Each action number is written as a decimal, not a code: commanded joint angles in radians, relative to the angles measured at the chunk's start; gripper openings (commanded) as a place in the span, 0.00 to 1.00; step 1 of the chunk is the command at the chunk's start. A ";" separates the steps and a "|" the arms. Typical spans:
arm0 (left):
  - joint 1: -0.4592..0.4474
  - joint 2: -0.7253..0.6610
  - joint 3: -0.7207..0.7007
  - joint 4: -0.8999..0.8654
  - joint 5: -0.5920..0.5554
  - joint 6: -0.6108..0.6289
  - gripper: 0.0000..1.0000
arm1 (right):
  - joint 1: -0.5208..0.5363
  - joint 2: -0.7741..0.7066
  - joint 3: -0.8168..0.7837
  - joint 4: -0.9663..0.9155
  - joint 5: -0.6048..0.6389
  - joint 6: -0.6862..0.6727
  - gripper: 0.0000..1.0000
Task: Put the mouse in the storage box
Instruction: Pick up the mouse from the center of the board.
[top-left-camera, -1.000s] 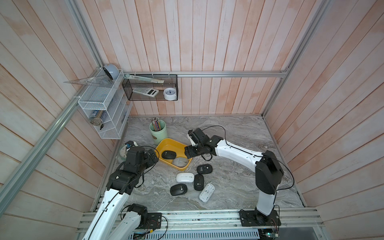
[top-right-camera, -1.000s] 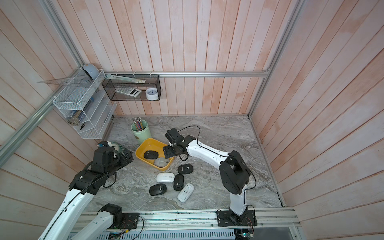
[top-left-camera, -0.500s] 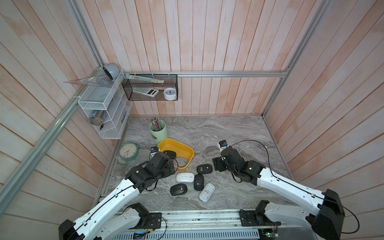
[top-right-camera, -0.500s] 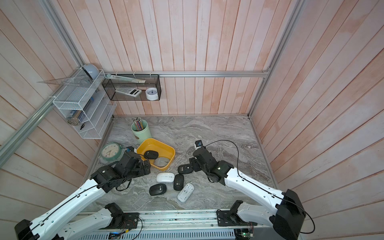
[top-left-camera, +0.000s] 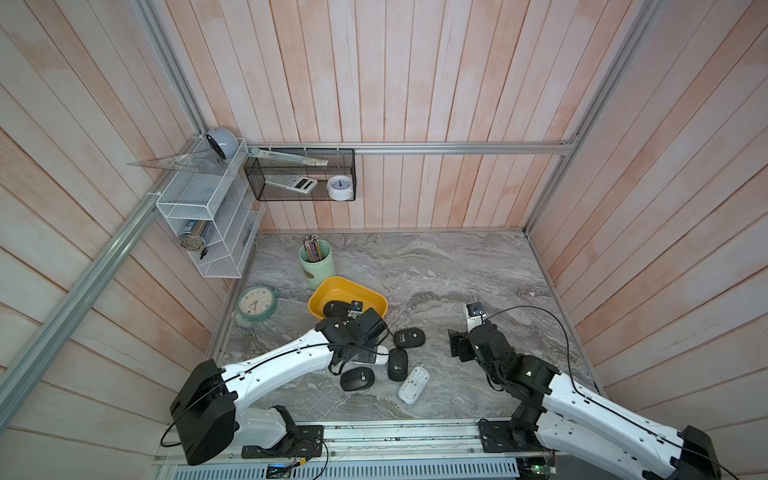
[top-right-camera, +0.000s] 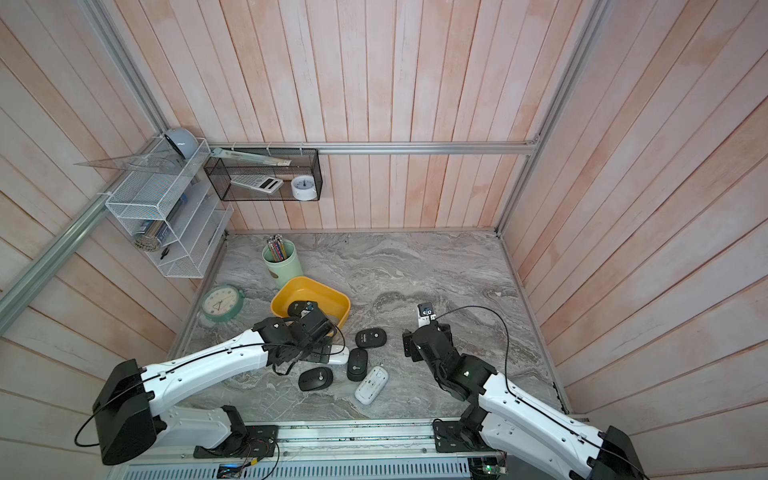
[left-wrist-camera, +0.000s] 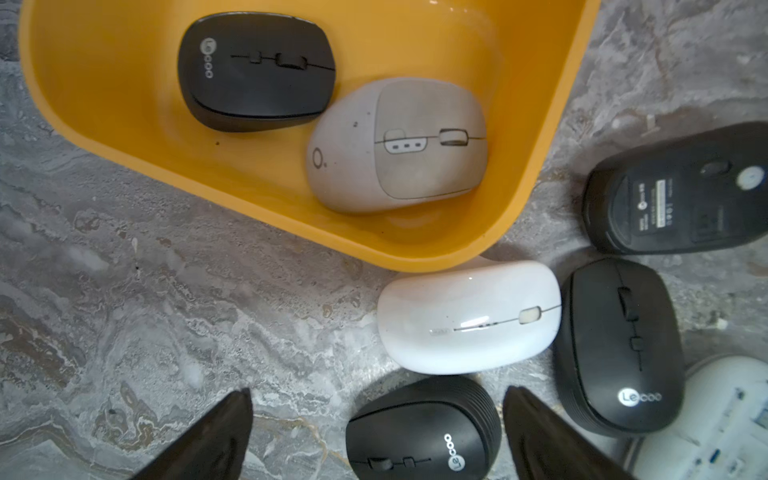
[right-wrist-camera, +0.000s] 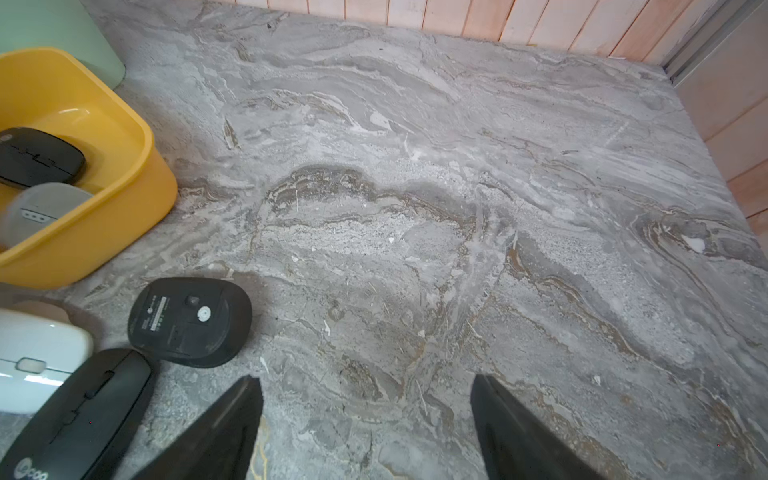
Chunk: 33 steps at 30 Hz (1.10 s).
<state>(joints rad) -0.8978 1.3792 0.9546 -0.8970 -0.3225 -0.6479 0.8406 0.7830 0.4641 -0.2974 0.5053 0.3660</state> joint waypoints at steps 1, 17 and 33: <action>-0.009 0.054 0.041 0.016 0.012 0.085 0.99 | -0.006 -0.019 -0.018 0.054 0.038 0.010 0.85; -0.016 0.265 0.122 -0.017 0.114 0.252 1.00 | -0.007 -0.019 -0.035 0.077 0.042 0.007 0.85; -0.004 0.451 0.231 -0.007 0.054 0.305 1.00 | -0.008 -0.013 -0.038 0.085 0.045 0.007 0.85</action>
<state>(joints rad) -0.9100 1.7882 1.1778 -0.9195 -0.2504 -0.3611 0.8406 0.7685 0.4366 -0.2306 0.5266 0.3660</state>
